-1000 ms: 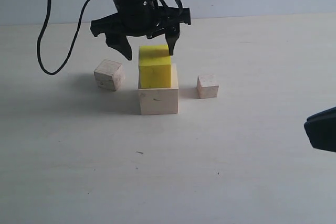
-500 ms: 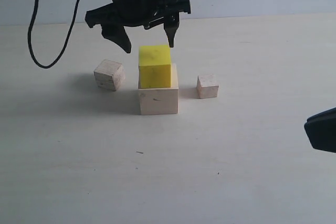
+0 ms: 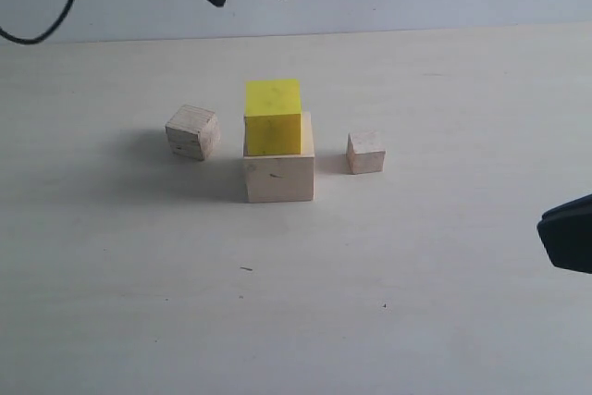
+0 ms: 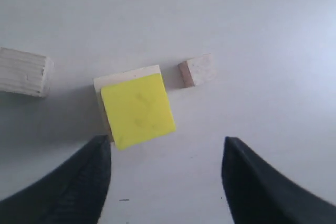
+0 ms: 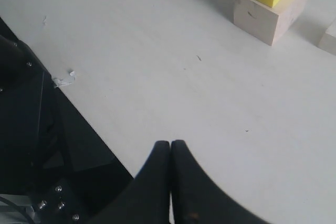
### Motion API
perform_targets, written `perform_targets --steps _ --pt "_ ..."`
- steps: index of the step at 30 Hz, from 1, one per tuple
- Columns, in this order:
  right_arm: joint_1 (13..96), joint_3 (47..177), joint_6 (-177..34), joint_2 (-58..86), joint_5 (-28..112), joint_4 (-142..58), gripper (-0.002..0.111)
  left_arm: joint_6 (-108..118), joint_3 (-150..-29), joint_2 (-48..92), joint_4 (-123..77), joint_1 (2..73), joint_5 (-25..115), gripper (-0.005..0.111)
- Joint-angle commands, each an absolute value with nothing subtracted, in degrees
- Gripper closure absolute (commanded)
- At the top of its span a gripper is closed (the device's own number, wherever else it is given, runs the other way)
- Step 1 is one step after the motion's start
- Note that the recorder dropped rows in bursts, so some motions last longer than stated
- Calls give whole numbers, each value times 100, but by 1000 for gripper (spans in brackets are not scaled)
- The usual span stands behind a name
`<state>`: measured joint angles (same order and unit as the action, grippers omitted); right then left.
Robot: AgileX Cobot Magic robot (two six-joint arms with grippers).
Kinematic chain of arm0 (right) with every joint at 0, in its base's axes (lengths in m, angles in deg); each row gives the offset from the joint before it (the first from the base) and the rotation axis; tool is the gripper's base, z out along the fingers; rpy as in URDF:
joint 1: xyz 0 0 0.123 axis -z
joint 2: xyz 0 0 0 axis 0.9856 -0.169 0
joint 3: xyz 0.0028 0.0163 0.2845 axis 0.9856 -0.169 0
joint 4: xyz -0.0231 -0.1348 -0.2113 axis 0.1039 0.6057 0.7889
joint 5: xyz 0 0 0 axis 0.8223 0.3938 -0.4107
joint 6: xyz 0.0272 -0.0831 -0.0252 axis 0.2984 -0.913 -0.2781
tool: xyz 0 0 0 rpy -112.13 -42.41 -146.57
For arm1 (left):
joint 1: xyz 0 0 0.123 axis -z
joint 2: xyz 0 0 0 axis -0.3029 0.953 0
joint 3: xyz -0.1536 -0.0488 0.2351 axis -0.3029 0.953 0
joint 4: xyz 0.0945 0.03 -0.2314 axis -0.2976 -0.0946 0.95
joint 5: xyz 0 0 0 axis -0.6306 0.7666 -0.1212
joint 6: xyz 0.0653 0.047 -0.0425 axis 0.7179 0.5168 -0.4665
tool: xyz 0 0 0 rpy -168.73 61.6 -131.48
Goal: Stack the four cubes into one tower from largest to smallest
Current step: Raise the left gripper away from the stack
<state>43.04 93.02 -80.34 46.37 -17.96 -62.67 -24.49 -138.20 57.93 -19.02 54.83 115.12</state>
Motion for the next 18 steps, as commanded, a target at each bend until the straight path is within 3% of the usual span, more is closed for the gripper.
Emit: perform_targets --steps 1,9,18 --pt "4291 9276 -8078 4686 -1814 -6285 108 -1749 -13845 5369 -2405 5474 11508 53" --pt "4291 9276 -8078 4686 -1852 -6285 108 -1239 -13728 5279 -3591 5474 11508 38" --pt "4291 9276 -8078 4686 -1852 -6285 108 -1125 -12818 5273 -4213 4919 11508 38"
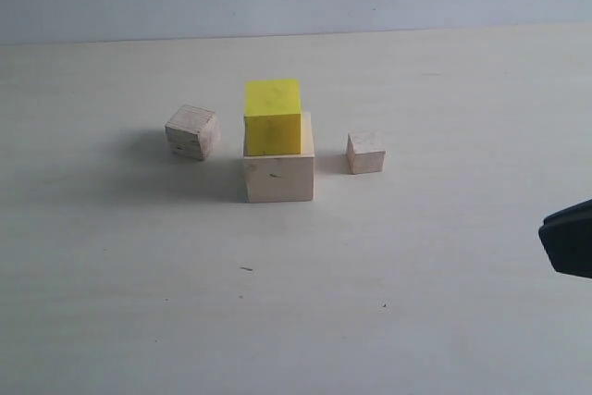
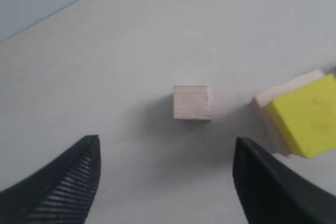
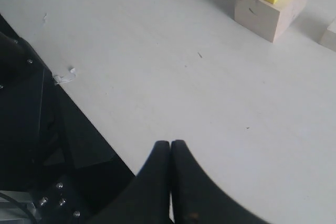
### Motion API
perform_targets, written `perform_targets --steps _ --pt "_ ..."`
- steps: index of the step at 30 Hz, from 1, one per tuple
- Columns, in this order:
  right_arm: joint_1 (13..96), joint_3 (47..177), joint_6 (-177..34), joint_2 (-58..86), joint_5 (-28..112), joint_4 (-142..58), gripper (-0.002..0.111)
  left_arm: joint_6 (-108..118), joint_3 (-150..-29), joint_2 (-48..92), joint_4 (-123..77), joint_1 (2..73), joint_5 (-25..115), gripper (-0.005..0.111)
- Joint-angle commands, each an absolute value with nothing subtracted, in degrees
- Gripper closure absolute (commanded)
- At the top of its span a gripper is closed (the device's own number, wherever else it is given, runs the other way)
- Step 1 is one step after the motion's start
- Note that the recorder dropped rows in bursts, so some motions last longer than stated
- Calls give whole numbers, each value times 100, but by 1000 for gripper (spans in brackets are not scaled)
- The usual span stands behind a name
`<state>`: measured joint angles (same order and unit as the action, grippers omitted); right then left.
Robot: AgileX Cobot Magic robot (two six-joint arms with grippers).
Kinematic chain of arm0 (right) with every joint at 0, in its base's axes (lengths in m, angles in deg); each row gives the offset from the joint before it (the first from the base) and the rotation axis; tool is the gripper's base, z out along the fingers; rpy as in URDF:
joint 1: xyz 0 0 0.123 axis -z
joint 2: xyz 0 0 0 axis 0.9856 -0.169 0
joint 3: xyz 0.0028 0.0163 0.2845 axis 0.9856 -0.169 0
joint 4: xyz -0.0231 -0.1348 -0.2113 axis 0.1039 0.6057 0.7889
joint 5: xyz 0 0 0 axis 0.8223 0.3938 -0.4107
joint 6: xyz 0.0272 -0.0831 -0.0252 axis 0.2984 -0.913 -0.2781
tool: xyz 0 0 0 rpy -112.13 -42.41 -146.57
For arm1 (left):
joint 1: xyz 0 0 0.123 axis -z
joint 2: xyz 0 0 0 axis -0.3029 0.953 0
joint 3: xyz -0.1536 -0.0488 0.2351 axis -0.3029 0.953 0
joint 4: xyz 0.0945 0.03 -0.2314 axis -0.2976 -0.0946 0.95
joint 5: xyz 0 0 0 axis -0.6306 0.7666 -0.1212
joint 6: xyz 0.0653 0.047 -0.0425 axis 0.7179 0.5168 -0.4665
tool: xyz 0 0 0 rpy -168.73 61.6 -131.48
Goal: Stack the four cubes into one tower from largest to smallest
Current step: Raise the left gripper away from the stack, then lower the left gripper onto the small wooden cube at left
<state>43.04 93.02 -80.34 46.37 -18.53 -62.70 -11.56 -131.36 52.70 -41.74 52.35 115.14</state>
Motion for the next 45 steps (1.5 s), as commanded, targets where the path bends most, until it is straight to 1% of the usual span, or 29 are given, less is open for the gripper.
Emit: perform_targets --steps 1,7,10,22,29,45 --pt "4291 9276 -8078 4686 -1852 -6285 108 -1125 -12736 5273 -4085 4803 11508 38" --pt "4291 9276 -8068 4686 -1804 -6270 108 -612 -12363 5273 -2674 4198 11508 38" --pt "4291 9276 -8068 4686 -1794 -6258 108 -287 -12197 5305 -2423 4048 11205 38" --pt "4291 9276 -7950 4686 -1852 -6248 108 245 -12035 6167 -2394 4023 10513 37" --pt "4291 9276 -7818 4686 -1912 -6248 108 501 -12035 6557 -2394 3870 10188 37" --pt "4291 9276 -7807 4686 -1913 -6248 108 501 -12035 7093 -2129 3821 9601 38"
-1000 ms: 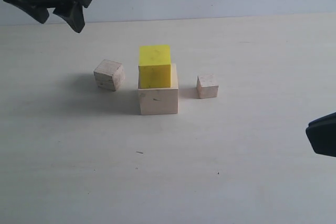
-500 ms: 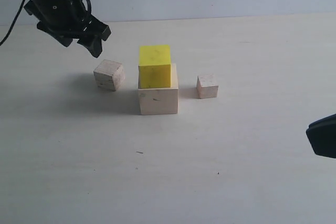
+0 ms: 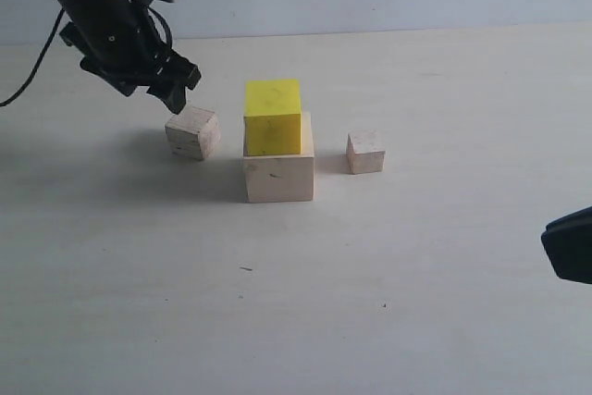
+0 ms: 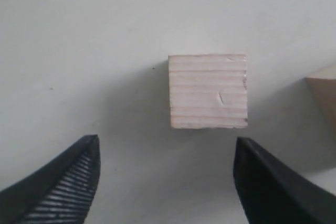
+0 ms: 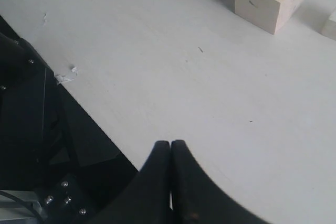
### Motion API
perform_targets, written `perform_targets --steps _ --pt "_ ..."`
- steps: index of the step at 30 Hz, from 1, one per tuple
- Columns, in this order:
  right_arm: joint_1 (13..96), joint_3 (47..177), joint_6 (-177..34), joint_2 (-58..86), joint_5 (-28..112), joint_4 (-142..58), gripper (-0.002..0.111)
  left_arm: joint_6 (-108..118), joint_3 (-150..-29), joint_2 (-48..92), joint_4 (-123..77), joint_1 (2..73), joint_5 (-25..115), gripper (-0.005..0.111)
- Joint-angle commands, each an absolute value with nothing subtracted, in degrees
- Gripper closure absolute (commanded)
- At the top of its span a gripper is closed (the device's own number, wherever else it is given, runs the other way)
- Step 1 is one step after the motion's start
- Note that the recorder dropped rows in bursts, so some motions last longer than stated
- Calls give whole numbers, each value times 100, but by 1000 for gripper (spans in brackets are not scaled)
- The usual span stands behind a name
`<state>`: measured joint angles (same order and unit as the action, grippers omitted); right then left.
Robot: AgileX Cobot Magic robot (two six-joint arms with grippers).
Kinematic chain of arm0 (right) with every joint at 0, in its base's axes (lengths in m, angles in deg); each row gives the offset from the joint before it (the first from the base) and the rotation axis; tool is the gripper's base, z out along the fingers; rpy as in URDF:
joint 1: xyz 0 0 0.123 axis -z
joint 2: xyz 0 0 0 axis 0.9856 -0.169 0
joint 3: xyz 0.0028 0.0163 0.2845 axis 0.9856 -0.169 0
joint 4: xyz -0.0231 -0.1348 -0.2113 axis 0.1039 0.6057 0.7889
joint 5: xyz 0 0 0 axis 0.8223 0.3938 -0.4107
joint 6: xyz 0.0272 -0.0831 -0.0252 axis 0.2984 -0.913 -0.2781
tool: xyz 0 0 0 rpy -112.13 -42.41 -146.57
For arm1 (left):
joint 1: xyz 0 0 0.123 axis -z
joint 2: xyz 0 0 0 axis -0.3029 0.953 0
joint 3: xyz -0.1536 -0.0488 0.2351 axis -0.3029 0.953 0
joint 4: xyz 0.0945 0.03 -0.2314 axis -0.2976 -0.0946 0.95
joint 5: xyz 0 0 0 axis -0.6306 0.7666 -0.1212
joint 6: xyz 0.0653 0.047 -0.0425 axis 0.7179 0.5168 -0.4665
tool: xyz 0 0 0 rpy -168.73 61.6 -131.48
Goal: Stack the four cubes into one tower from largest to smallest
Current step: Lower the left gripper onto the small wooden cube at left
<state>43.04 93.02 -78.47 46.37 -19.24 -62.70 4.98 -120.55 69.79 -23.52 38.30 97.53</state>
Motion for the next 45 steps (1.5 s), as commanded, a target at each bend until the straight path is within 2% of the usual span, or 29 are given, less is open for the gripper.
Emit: perform_targets --steps 1,8,42,45 --pt "4291 9276 -7795 4686 -1913 -6248 108 501 -12035 7136 -2119 3821 9562 38" --pt "4291 9276 -7795 4686 -1913 -6248 108 1314 -12035 7274 -1304 3821 9202 38" --pt "4291 9276 -7648 4686 -1902 -6248 108 1439 -12035 7762 -1309 3821 8977 38" --pt "4291 9276 -7648 4686 -1902 -6248 108 1439 -12035 7760 -1309 3821 8966 42"
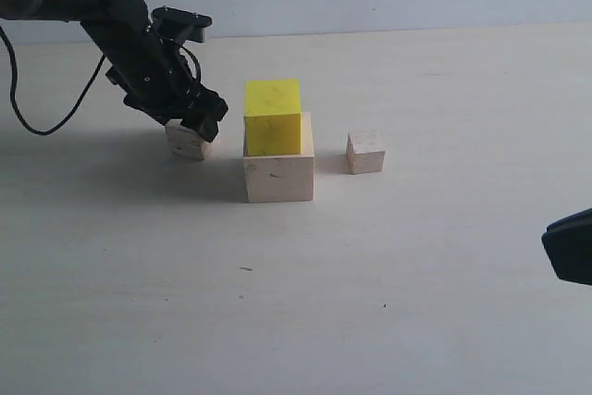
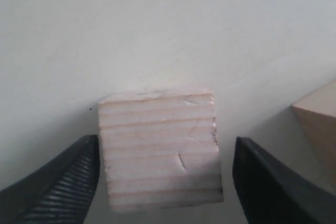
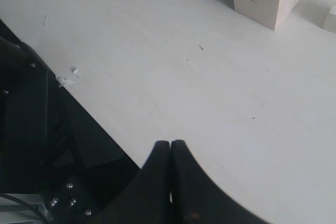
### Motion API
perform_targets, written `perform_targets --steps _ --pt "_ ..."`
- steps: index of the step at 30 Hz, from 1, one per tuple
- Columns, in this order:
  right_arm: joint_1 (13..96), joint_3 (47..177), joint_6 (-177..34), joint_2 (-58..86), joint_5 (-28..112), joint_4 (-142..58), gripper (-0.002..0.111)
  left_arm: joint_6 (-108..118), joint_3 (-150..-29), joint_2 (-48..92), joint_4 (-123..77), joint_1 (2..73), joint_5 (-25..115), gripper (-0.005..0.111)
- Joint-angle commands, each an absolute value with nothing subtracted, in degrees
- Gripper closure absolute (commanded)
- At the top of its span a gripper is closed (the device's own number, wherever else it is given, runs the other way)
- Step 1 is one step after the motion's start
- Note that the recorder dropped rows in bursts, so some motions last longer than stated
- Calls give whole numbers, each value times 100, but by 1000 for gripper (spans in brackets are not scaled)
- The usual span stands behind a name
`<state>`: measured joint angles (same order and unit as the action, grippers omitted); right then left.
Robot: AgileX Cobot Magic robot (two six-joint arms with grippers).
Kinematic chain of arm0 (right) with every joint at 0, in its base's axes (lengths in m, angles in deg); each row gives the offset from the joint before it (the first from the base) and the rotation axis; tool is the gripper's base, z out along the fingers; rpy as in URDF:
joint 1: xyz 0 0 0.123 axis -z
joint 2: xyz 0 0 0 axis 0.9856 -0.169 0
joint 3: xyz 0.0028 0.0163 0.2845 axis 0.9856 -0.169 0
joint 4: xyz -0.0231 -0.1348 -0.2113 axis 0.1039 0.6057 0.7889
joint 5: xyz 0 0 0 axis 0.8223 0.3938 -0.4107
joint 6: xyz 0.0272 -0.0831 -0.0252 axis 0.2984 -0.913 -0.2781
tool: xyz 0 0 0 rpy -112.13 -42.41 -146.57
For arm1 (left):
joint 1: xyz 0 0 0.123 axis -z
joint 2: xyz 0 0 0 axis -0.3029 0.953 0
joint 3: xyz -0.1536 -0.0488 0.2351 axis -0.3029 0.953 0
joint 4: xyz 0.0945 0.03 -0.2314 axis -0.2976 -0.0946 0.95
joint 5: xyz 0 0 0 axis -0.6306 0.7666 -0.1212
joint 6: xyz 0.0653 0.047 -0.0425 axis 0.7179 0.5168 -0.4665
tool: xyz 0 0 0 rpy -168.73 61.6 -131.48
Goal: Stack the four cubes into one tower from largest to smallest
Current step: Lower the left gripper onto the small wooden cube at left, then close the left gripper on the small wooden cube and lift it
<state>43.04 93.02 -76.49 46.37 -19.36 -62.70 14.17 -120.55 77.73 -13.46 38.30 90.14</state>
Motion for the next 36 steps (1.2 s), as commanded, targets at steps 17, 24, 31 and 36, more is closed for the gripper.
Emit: perform_targets --steps 17,24,31,36 --pt "4291 9276 -7672 4686 -1913 -6259 108 1730 -12035 6594 -1535 3821 9890 106" --pt "4291 9276 -7868 4686 -1921 -6248 108 2679 -12035 5698 -1411 3821 10510 107" --pt "4291 9276 -8114 4686 -2037 -6260 108 3961 -12556 5366 -260 3821 11508 107" --pt "4291 9276 -8115 4686 -2159 -6294 108 4591 -12971 5407 243 3859 11508 107"
